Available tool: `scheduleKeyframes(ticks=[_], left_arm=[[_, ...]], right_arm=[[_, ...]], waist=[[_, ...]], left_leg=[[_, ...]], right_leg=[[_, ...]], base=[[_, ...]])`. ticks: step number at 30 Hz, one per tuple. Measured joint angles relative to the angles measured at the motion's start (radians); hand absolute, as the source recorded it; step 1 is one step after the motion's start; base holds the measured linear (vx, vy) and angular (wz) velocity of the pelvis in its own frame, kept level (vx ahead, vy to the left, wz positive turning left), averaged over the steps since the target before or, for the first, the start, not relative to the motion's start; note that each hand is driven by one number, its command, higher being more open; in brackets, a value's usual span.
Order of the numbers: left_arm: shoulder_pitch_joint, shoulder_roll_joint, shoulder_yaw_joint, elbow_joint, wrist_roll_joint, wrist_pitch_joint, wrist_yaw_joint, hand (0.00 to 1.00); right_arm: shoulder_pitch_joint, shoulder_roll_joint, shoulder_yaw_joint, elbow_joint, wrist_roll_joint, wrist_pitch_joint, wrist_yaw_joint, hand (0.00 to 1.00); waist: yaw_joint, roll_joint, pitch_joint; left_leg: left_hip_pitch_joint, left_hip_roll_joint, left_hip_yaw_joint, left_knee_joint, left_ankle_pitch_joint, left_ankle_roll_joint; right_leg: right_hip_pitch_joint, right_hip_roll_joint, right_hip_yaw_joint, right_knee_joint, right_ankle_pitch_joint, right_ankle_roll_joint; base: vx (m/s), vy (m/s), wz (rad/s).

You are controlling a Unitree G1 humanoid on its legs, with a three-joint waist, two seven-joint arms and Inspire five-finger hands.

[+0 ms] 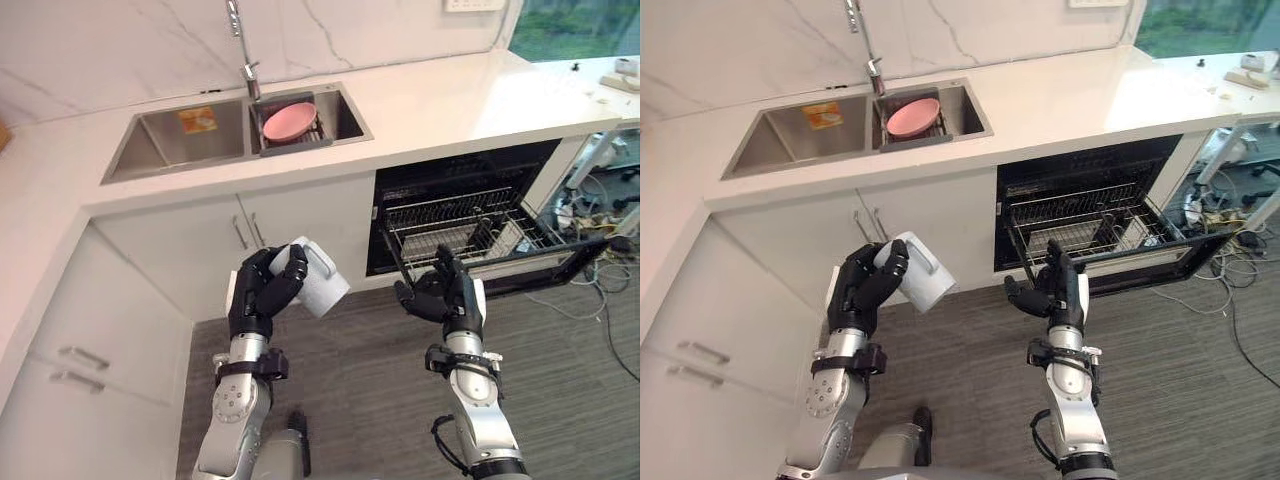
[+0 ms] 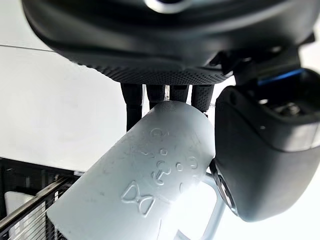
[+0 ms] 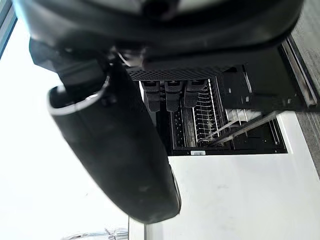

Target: Walk over to the sink, pick up the cup, carry it to the dishwasher, place the cup inside the dishwasher, then close the dishwasher door

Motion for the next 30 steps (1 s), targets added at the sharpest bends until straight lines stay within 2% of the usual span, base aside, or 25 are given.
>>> scheduleKeyframes(ticks=[1, 2, 3, 4, 5, 6, 7, 8, 10, 11, 12, 13, 14, 15, 16, 17, 18, 20, 22, 24, 25, 26, 27, 28, 30], left_arm=[[0.002, 0.003, -0.001, 0.000, 0.000, 0.001, 0.005, 0.30], [0.002, 0.019, 0.000, -0.001, 0.001, 0.001, 0.010, 0.30], [0.004, 0.037, -0.002, 0.003, 0.004, 0.002, 0.019, 0.30], [0.008, 0.044, -0.005, 0.006, 0.010, 0.005, 0.022, 0.30], [0.011, 0.043, -0.007, 0.005, 0.022, 0.003, 0.026, 0.30], [0.010, 0.043, -0.007, 0.005, 0.024, 0.001, 0.027, 0.30], [0.006, 0.043, -0.007, 0.005, 0.027, -0.010, 0.027, 0.30], [-0.003, 0.043, -0.006, 0.005, 0.027, -0.015, 0.027, 0.30], [-0.010, 0.041, 0.002, 0.009, 0.026, -0.016, 0.027, 0.30], [-0.010, 0.042, 0.010, 0.013, 0.027, -0.016, 0.028, 0.30], [-0.010, 0.044, 0.015, 0.022, 0.027, -0.016, 0.029, 0.30], [-0.014, 0.042, 0.020, 0.040, 0.031, -0.018, 0.029, 0.30], [-0.016, 0.013, 0.023, 0.084, 0.038, -0.017, 0.030, 0.30], [-0.019, 0.009, 0.026, 0.095, 0.040, -0.017, 0.030, 0.30], [-0.026, 0.007, 0.032, 0.111, 0.048, -0.016, 0.030, 0.30], [-0.038, 0.002, 0.032, 0.129, 0.056, -0.013, 0.031, 0.30], [-0.040, 0.001, 0.031, 0.137, 0.056, -0.012, 0.033, 0.30], [-0.044, -0.002, 0.028, 0.142, 0.059, -0.012, 0.036, 0.30], [-0.081, -0.002, 0.036, 0.141, 0.066, -0.012, 0.044, 0.30], [-0.105, -0.002, 0.045, 0.141, 0.073, -0.012, 0.047, 0.30], [-0.116, -0.002, 0.053, 0.138, 0.081, -0.012, 0.051, 0.30], [-0.121, -0.003, 0.058, 0.135, 0.088, -0.013, 0.057, 0.30], [-0.135, 0.011, 0.069, 0.139, 0.095, -0.016, 0.067, 0.30], [-0.143, 0.027, 0.078, 0.144, 0.095, -0.015, 0.069, 0.30], [-0.155, 0.039, 0.080, 0.146, 0.095, -0.015, 0.070, 0.30]], right_arm=[[-0.004, 0.003, 0.011, -0.002, 0.000, 0.000, 0.005, 0.90], [-0.019, 0.014, 0.027, -0.002, 0.000, 0.001, 0.013, 0.90], [-0.028, 0.022, 0.049, -0.002, 0.000, 0.001, 0.020, 0.90], [-0.033, 0.024, 0.070, -0.002, 0.000, 0.001, 0.027, 0.90], [-0.039, 0.024, 0.096, -0.003, 0.000, 0.000, 0.036, 0.90], [-0.044, 0.024, 0.108, -0.004, 0.000, 0.000, 0.040, 0.90], [-0.059, 0.025, 0.130, -0.009, 0.000, -0.002, 0.053, 0.90], [-0.076, 0.028, 0.135, -0.013, 0.000, -0.009, 0.067, 0.90], [-0.099, 0.027, 0.136, -0.014, 0.002, -0.012, 0.078, 0.90], [-0.104, 0.027, 0.136, -0.015, 0.002, -0.012, 0.081, 0.90], [-0.099, 0.026, 0.136, -0.027, 0.003, -0.013, 0.083, 0.90], [-0.092, 0.018, 0.135, -0.033, 0.011, -0.018, 0.086, 0.90], [-0.071, -0.011, 0.130, -0.041, 0.032, -0.019, 0.093, 0.90], [-0.062, -0.019, 0.129, -0.050, 0.039, -0.019, 0.097, 0.90], [-0.040, -0.028, 0.126, -0.078, 0.050, -0.019, 0.102, 0.90], [-0.019, -0.035, 0.123, -0.104, 0.082, -0.019, 0.102, 0.90], [-0.012, -0.035, 0.120, -0.115, 0.097, -0.019, 0.102, 0.90], [0.004, -0.033, 0.110, -0.166, 0.125, -0.025, 0.101, 0.90], [0.004, -0.033, 0.105, -0.211, 0.159, -0.050, 0.110, 0.90], [0.003, -0.034, 0.104, -0.213, 0.162, -0.056, 0.120, 0.90], [0.005, -0.038, 0.107, -0.214, 0.178, -0.057, 0.128, 0.90], [0.005, -0.043, 0.109, -0.215, 0.182, -0.057, 0.133, 0.90], [0.007, -0.046, 0.112, -0.213, 0.186, -0.056, 0.143, 0.90], [0.024, -0.040, 0.118, -0.222, 0.189, -0.056, 0.154, 0.90], [0.037, -0.043, 0.119, -0.237, 0.199, -0.056, 0.166, 0.90]], waist=[[0.002, -0.001, 0.000], [0.015, -0.016, 0.009], [0.011, -0.024, 0.014], [0.002, -0.024, 0.014], [0.006, -0.024, 0.013], [0.005, -0.024, 0.012], [0.005, -0.023, 0.008], [0.001, -0.023, 0.006], [-0.001, -0.022, 0.007], [-0.004, -0.025, 0.005], [-0.011, -0.037, -0.002], [-0.024, -0.027, -0.001], [-0.023, 0.020, -0.011], [-0.023, 0.029, -0.007], [-0.026, 0.045, 0.001], [-0.027, 0.047, 0.005], [-0.024, 0.043, 0.008], [-0.025, 0.042, 0.009], [-0.020, 0.040, 0.011], [-0.017, 0.040, 0.011], [-0.017, 0.045, 0.009], [-0.016, 0.054, 0.008], [-0.006, 0.043, 0.012], [-0.021, 0.025, 0.006], [-0.028, 0.012, 0.007]], left_leg=[[0.010, -0.003, 0.031, 0.013, -0.031, 0.013], [0.054, -0.006, 0.086, 0.005, -0.054, 0.028], [0.096, -0.013, 0.112, -0.003, -0.070, 0.053], [0.144, -0.012, 0.135, -0.011, -0.088, 0.076], [0.213, -0.006, 0.167, -0.044, -0.105, 0.102], [0.239, -0.003, 0.182, -0.063, -0.109, 0.108], [0.286, 0.006, 0.213, -0.109, -0.111, 0.112], [0.314, 0.018, 0.233, -0.146, -0.111, 0.112], [0.354, 0.035, 0.261, -0.182, -0.114, 0.105], [0.377, 0.042, 0.270, -0.187, -0.129, 0.080], [0.408, 0.041, 0.270, -0.179, -0.169, 0.020], [0.420, 0.052, 0.259, -0.159, -0.197, -0.001], [0.424, 0.113, 0.254, -0.086, -0.215, -0.011], [0.417, 0.136, 0.246, -0.036, -0.215, -0.011], [0.384, 0.182, 0.224, 0.099, -0.201, -0.012], [0.319, 0.223, 0.185, 0.281, -0.123, -0.011], [0.293, 0.237, 0.167, 0.355, -0.105, -0.021], [0.228, 0.234, 0.135, 0.449, -0.130, -0.037], [0.159, 0.212, 0.114, 0.336, -0.167, -0.051], [0.144, 0.164, 0.056, 0.155, -0.164, -0.053], [0.157, 0.132, 0.008, -0.009, -0.114, -0.059], [0.168, 0.126, -0.011, -0.093, -0.036, -0.053], [0.181, 0.114, -0.010, -0.121, 0.034, -0.079], [0.200, 0.091, 0.002, -0.153, 0.036, -0.068], [0.231, 0.064, 0.021, -0.210, 0.057, -0.048]], right_leg=[[-0.066, -0.017, 0.010, 0.130, 0.002, 0.007], [-0.174, -0.059, 0.003, 0.342, 0.021, 0.054], [-0.229, -0.089, -0.025, 0.476, 0.024, 0.059], [-0.266, -0.103, -0.076, 0.561, 0.014, 0.041], [-0.308, -0.106, -0.136, 0.610, -0.005, 0.006], [-0.329, -0.103, -0.166, 0.612, -0.014, -0.008], [-0.385, -0.095, -0.239, 0.587, -0.027, -0.028], [-0.432, -0.089, -0.321, 0.518, -0.029, -0.035], [-0.471, -0.061, -0.407, 0.360, -0.010, -0.055], [-0.468, -0.033, -0.439, 0.259, 0.038, -0.072], [-0.455, -0.005, -0.439, 0.152, 0.164, -0.111], [-0.439, 0.007, -0.428, 0.159, 0.197, -0.123], [-0.392, 0.058, -0.436, 0.137, 0.175, -0.130], [-0.372, 0.079, -0.436, 0.118, 0.171, -0.133], [-0.317, 0.124, -0.442, 0.074, 0.165, -0.139], [-0.252, 0.156, -0.439, 0.021, 0.164, -0.143], [-0.220, 0.162, -0.432, -0.004, 0.164, -0.143], [-0.151, 0.164, -0.401, -0.058, 0.165, -0.141], [-0.110, 0.150, -0.362, -0.094, 0.168, -0.136], [-0.087, 0.137, -0.332, -0.100, 0.168, -0.135], [-0.081, 0.132, -0.310, -0.099, 0.167, -0.123], [-0.076, 0.137, -0.297, -0.100, 0.164, -0.104], [-0.060, 0.135, -0.259, -0.109, 0.145, -0.060], [-0.057, 0.112, -0.245, -0.121, 0.150, -0.051], [-0.057, 0.079, -0.231, -0.127, 0.154, -0.045]], base=[[0.44, 0.368, -0.85], [0.35, 0.290, -0.97], [0.36, 0.226, -0.91], [0.36, 0.182, -0.76], [0.36, 0.165, -0.66], [0.34, 0.136, -0.83], [0.32, 0.088, -0.70], [0.32, 0.067, -0.65], [0.34, 0.027, -0.49], [0.48, -0.017, -0.44], [0.45, -0.055, -0.12], [0.47, -0.067, -0.19], [0.46, -0.092, -0.17], [0.43, -0.094, -0.35], [0.48, -0.136, -0.21], [0.38, -0.096, -0.19], [0.44, -0.082, -0.29], [0.29, -0.026, -0.39], [0.29, 0.043, -0.47], [0.24, 0.151, -0.50], [0.21, 0.197, -0.59], [0.24, 0.249, -0.77], [0.20, 0.187, -0.60], [0.22, 0.200, -0.41], [0.12, 0.124, -0.10]])
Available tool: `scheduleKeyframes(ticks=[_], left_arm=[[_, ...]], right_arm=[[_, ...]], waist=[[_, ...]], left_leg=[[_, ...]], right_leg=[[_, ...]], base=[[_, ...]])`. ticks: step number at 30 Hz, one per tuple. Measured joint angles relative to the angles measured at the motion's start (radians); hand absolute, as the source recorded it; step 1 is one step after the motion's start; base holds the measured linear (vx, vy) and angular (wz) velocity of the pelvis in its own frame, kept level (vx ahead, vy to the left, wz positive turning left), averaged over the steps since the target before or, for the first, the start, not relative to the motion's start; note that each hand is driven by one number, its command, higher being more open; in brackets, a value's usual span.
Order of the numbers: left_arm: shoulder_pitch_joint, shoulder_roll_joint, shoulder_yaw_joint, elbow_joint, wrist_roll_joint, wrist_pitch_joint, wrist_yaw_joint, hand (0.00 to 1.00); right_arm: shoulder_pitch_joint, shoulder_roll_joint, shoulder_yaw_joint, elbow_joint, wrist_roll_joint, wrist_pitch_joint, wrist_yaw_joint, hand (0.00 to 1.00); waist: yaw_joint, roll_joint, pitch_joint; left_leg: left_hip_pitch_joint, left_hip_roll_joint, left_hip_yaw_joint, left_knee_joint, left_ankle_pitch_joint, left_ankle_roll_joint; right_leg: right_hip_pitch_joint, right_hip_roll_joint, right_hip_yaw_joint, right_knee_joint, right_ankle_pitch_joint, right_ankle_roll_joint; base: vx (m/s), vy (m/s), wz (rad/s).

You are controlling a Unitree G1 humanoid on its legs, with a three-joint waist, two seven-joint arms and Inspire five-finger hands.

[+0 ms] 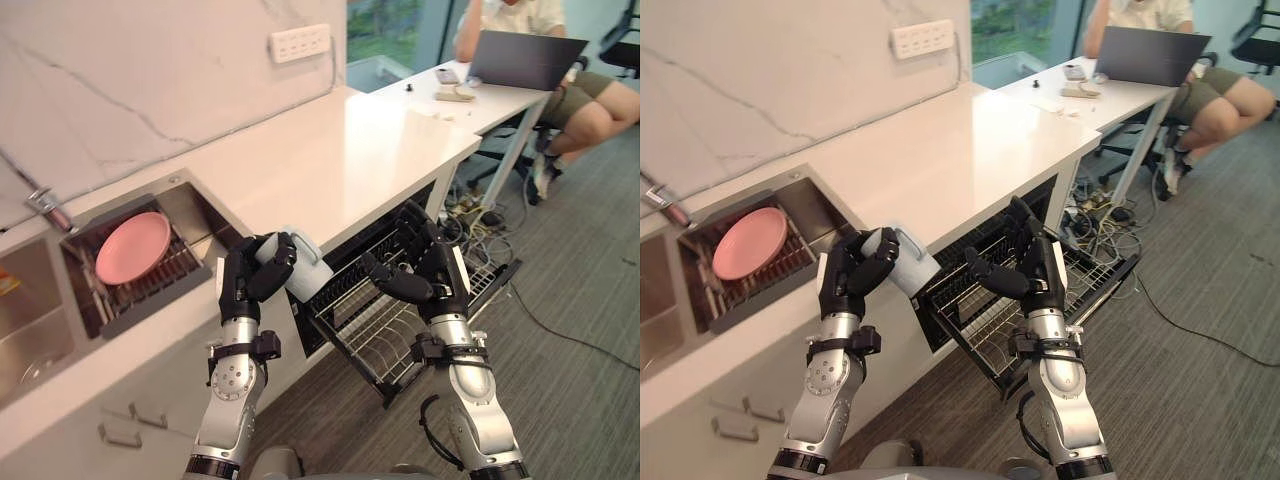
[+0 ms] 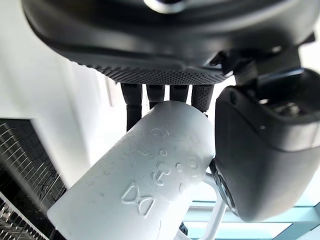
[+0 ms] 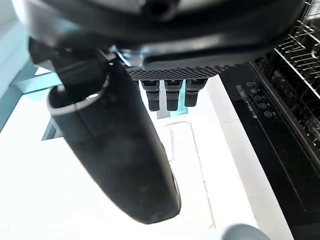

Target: Walk over to the sink, pick up the cup, carry it to the dishwasher, place the cup inside the dishwasher, then close the dishwasher door

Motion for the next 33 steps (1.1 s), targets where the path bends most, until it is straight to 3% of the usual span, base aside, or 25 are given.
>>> scheduleKeyframes(ticks=[5, 14, 21, 33], left_arm=[[-0.006, 0.007, -0.001, 0.000, 0.019, 0.000, -0.004, 0.30], [-0.061, 0.029, -0.070, 0.000, 0.084, 0.001, -0.027, 0.30], [-0.067, 0.036, -0.099, 0.005, 0.101, 0.001, -0.050, 0.30], [-0.066, 0.011, -0.132, -0.004, 0.114, 0.022, -0.041, 0.30]], right_arm=[[-0.002, -0.010, 0.013, -0.018, 0.039, 0.000, 0.062, 0.90], [-0.007, -0.035, 0.074, -0.053, 0.076, 0.000, 0.122, 0.90], [-0.011, -0.055, 0.140, -0.052, 0.075, 0.010, 0.144, 0.90], [-0.043, -0.033, 0.136, 0.003, -0.035, 0.019, 0.057, 0.90]], waist=[[-0.001, -0.004, -0.002], [-0.006, -0.010, -0.005], [-0.017, -0.033, -0.023], [-0.017, -0.030, -0.056]], left_leg=[[0.090, -0.051, 0.038, -0.160, 0.060, 0.023], [0.179, -0.057, 0.074, -0.348, 0.152, 0.025], [0.189, -0.062, 0.082, -0.390, 0.175, 0.042], [0.154, -0.064, 0.053, -0.390, 0.212, 0.033]], right_leg=[[0.011, -0.045, 0.033, -0.028, 0.018, 0.025], [0.003, -0.035, 0.070, -0.047, 0.033, 0.034], [0.005, -0.034, 0.077, -0.077, 0.059, 0.045], [-0.009, -0.034, 0.045, -0.101, 0.076, 0.047]], base=[[0.06, 0.072, -0.10], [-0.03, -0.019, -0.12], [-0.06, 0.015, -0.04], [-0.03, -0.002, 0.07]])
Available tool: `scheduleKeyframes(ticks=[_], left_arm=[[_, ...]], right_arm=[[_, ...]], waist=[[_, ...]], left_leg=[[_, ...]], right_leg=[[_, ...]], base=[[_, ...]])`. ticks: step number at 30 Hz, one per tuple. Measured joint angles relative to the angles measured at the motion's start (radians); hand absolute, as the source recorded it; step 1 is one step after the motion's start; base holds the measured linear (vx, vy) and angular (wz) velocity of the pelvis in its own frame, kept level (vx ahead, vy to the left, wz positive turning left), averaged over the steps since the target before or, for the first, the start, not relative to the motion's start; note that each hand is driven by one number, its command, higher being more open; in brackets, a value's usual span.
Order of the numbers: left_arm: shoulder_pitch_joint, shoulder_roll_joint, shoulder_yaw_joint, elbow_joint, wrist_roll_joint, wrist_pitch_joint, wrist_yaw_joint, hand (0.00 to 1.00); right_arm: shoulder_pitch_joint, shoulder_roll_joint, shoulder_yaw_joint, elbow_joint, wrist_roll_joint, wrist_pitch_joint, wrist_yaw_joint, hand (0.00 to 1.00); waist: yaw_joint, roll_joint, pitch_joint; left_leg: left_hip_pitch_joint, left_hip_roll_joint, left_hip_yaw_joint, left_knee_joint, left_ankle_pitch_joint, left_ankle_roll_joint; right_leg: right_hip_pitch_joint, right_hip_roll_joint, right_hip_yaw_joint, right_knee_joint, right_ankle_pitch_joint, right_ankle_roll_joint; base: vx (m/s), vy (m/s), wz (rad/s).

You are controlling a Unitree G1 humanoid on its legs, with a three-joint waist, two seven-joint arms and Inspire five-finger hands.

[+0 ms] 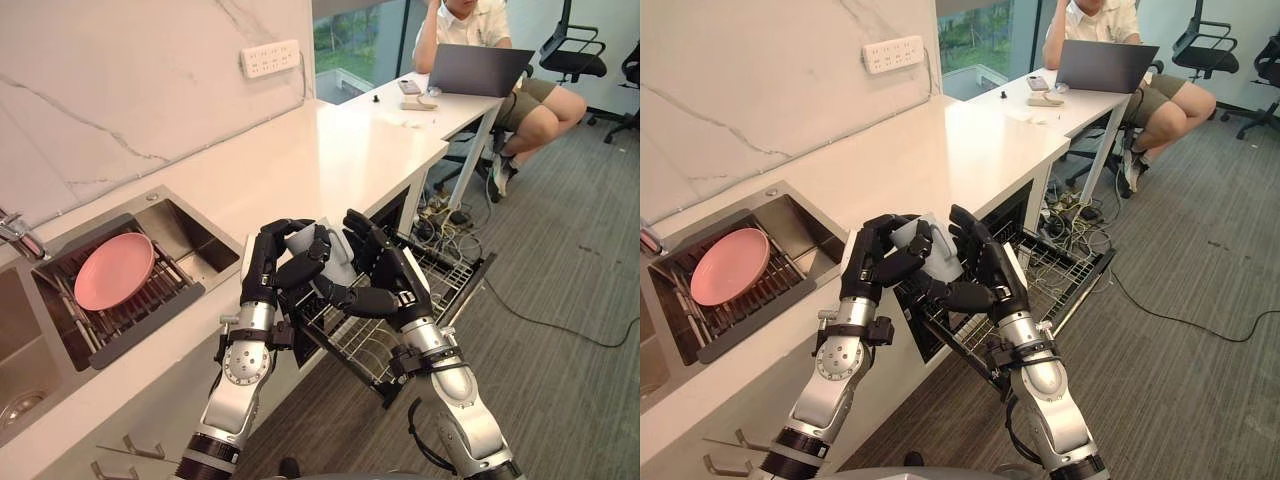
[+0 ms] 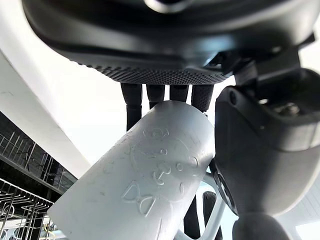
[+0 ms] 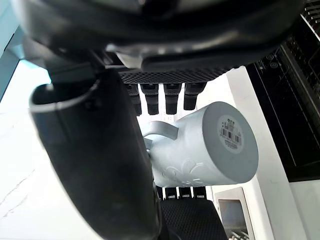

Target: Walk over to the sink, pick up the cup, carry it to the dishwasher, place the cup inside the dishwasher, then close the dishwasher door

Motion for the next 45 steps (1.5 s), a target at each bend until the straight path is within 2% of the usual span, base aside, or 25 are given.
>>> scheduleKeyframes(ticks=[6, 10, 20, 21, 26, 37, 38, 45], left_arm=[[0.000, -0.010, -0.008, -0.005, -0.006, 0.019, 0.025, 0.30], [0.000, -0.015, -0.113, -0.059, -0.007, 0.018, 0.033, 0.30], [0.000, -0.014, -0.115, -0.059, -0.013, 0.019, 0.035, 0.30], [0.000, -0.014, -0.115, -0.059, -0.017, 0.019, 0.035, 0.30], [-0.001, -0.014, -0.118, -0.059, -0.022, 0.029, 0.035, 0.30], [-0.036, 0.007, -0.149, -0.075, -0.007, 0.034, 0.035, 0.30], [-0.036, 0.008, -0.149, -0.087, 0.009, 0.035, 0.035, 0.90], [-0.018, -0.013, -0.177, -0.221, 0.035, 0.034, 0.035, 0.90]], right_arm=[[0.000, 0.021, 0.001, 0.015, -0.059, 0.006, -0.046, 0.90], [-0.043, 0.058, -0.004, 0.082, -0.075, 0.046, -0.117, 0.90], [-0.044, 0.062, 0.001, 0.082, -0.096, 0.053, -0.127, 0.90], [-0.044, 0.062, 0.001, 0.082, -0.096, 0.053, -0.127, 0.30], [-0.049, 0.062, 0.001, 0.099, -0.091, 0.059, -0.127, 0.30], [-0.086, 0.028, -0.010, 0.141, -0.005, 0.056, -0.127, 0.30], [-0.086, 0.027, -0.011, 0.139, -0.002, 0.048, -0.123, 0.30], [-0.076, 0.066, -0.058, 0.077, 0.022, 0.008, -0.110, 0.30]], waist=[[-0.003, -0.001, -0.009], [0.002, -0.002, -0.011], [0.000, -0.002, -0.015], [0.000, -0.002, -0.018], [0.000, -0.003, -0.041], [0.002, -0.004, -0.042], [0.001, -0.004, -0.042], [0.003, -0.004, -0.041]], left_leg=[[-0.010, -0.001, -0.014, 0.000, 0.008, -0.002], [-0.033, -0.001, -0.022, 0.000, 0.016, 0.002], [-0.040, -0.002, -0.026, 0.000, 0.021, 0.002], [-0.043, -0.002, -0.027, 0.000, 0.021, 0.003], [-0.053, -0.002, -0.033, 0.003, 0.023, 0.002], [-0.061, -0.004, -0.048, 0.001, 0.031, 0.003], [-0.061, -0.004, -0.048, 0.002, 0.032, 0.003], [-0.058, -0.004, -0.048, 0.004, 0.032, 0.003]], right_leg=[[-0.003, 0.000, -0.010, -0.001, 0.001, 0.000], [-0.022, 0.000, -0.019, -0.003, 0.003, -0.004], [-0.023, 0.001, -0.026, -0.009, 0.010, -0.002], [-0.026, 0.001, -0.027, -0.009, 0.010, -0.002], [-0.030, 0.001, -0.033, -0.010, 0.013, -0.002], [-0.031, 0.001, -0.045, -0.010, 0.014, -0.003], [-0.031, 0.001, -0.045, -0.009, 0.014, -0.003], [-0.026, 0.001, -0.045, -0.010, 0.017, -0.001]], base=[[-0.01, -0.007, 0.07], [-0.05, 0.001, 0.06], [-0.01, -0.004, 0.02], [0.00, 0.000, 0.00], [0.00, -0.004, 0.02], [-0.02, -0.004, 0.04], [0.00, 0.000, 0.00], [0.00, 0.000, 0.00]])
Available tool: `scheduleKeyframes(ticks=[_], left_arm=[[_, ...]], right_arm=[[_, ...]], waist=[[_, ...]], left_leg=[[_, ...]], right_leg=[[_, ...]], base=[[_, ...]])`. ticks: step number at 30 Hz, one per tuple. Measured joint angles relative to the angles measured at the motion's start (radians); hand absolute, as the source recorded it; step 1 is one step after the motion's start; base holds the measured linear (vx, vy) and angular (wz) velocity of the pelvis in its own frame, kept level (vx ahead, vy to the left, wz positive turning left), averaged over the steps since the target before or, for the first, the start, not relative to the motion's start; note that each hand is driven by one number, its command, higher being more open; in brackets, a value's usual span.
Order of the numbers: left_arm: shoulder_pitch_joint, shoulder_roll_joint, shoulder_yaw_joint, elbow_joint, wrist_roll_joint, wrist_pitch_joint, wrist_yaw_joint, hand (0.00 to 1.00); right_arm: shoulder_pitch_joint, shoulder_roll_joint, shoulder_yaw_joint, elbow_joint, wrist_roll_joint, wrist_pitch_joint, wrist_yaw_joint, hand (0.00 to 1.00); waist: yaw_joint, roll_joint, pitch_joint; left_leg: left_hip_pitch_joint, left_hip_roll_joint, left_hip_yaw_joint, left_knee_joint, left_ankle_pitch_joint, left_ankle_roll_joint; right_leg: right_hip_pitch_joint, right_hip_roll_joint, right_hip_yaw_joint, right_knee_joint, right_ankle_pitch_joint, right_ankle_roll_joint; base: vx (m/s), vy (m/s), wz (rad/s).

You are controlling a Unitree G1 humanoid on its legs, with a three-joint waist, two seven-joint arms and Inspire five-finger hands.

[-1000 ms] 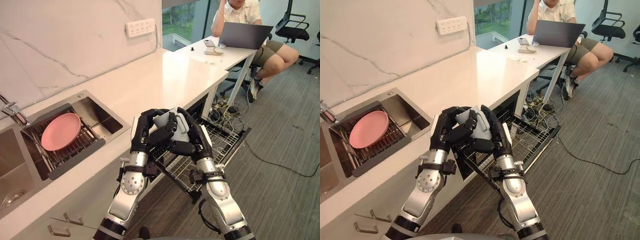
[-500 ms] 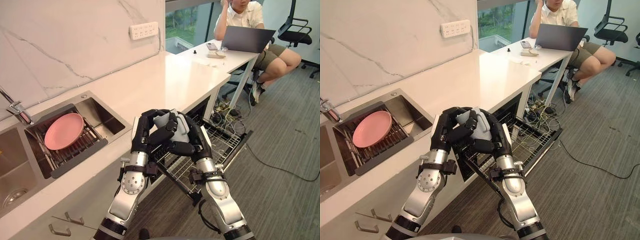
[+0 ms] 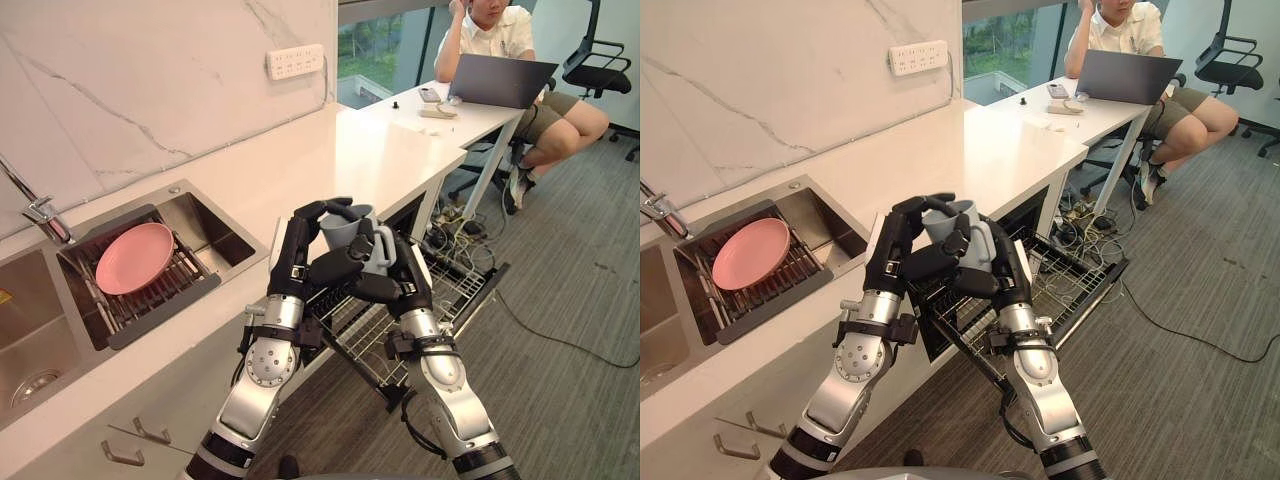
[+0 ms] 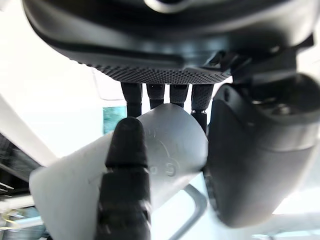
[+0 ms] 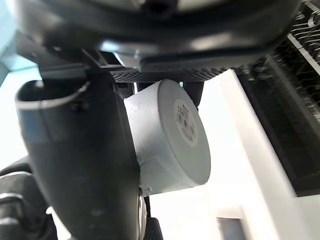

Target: Walk over to the sink, pick up the cup, carry it to the dishwasher, place the cup inside the dishwasher, then close the dishwasher door

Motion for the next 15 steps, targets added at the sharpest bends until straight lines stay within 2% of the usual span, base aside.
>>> scheduleKeyframes(ticks=[4, 8, 12, 15], left_arm=[[0.044, -0.014, 0.017, -0.086, 0.009, -0.047, 0.001, 0.90], [0.104, -0.017, 0.103, -0.156, -0.014, -0.116, 0.005, 0.90], [0.187, -0.023, 0.136, -0.143, -0.073, -0.123, -0.009, 0.90], [0.271, -0.022, 0.130, -0.083, -0.104, -0.119, -0.058, 0.90]], right_arm=[[0.028, 0.046, -0.095, -0.013, -0.011, -0.001, -0.032, 0.30], [0.084, 0.055, -0.229, -0.012, -0.049, 0.001, -0.089, 0.30], [0.097, 0.052, -0.283, -0.013, -0.085, 0.001, -0.109, 0.30], [0.133, 0.051, -0.293, -0.008, -0.124, 0.001, -0.100, 0.30]], waist=[[0.003, -0.001, 0.001], [0.014, -0.001, 0.001], [0.013, -0.001, 0.001], [0.019, -0.002, 0.001]], left_leg=[[0.012, 0.002, 0.002, -0.005, -0.001, -0.001], [0.012, 0.006, 0.004, -0.005, -0.002, -0.002], [0.007, 0.011, 0.006, -0.005, -0.004, -0.005], [-0.001, 0.013, 0.003, -0.005, -0.005, -0.006]], right_leg=[[0.012, 0.001, -0.002, -0.005, -0.001, 0.000], [0.012, 0.005, -0.002, -0.012, -0.002, -0.004], [0.013, 0.010, 0.000, -0.029, -0.001, -0.004], [0.011, 0.012, -0.002, -0.036, 0.001, -0.002]], base=[[-0.01, -0.003, 0.00], [-0.01, -0.003, -0.02], [0.00, -0.005, -0.04], [0.01, -0.025, 0.05]])
